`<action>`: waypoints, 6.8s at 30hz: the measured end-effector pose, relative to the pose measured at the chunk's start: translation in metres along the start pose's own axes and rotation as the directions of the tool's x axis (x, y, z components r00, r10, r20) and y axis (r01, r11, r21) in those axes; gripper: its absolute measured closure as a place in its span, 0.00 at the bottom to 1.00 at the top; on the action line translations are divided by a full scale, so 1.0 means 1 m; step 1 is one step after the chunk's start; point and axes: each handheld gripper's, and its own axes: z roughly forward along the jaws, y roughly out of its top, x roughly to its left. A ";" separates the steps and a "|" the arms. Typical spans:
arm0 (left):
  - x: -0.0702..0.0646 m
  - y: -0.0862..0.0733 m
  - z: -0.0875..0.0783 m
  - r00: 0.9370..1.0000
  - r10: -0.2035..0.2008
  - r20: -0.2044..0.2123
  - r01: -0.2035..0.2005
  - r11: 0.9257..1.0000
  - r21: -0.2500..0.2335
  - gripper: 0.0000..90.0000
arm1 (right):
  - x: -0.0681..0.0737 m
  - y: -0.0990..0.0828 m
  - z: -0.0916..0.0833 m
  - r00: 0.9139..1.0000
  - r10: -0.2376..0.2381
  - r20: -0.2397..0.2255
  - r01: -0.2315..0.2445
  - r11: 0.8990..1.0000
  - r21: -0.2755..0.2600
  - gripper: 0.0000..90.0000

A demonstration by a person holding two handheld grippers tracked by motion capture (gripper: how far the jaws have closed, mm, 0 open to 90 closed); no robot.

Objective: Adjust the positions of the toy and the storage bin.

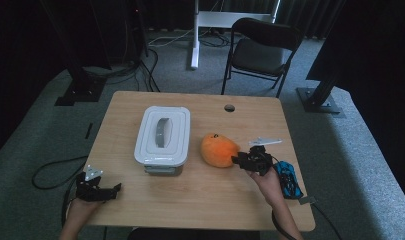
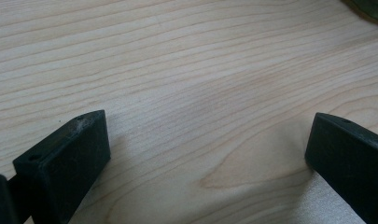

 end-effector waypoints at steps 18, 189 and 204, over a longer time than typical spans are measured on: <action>0.000 0.000 0.000 1.000 0.000 0.000 0.000 1.000 0.000 0.00 | 0.067 0.003 0.035 0.974 -0.123 -0.190 0.141 0.986 0.084 0.79; 0.010 0.071 0.042 0.999 0.034 0.035 -0.031 0.997 -0.066 0.00 | 0.010 0.030 0.094 0.998 -0.063 0.029 0.064 0.995 -0.074 0.14; 0.007 0.101 0.054 0.998 0.039 0.041 -0.036 0.996 -0.083 0.00 | 0.024 0.036 0.118 0.999 -0.025 0.042 0.030 0.993 -0.117 0.14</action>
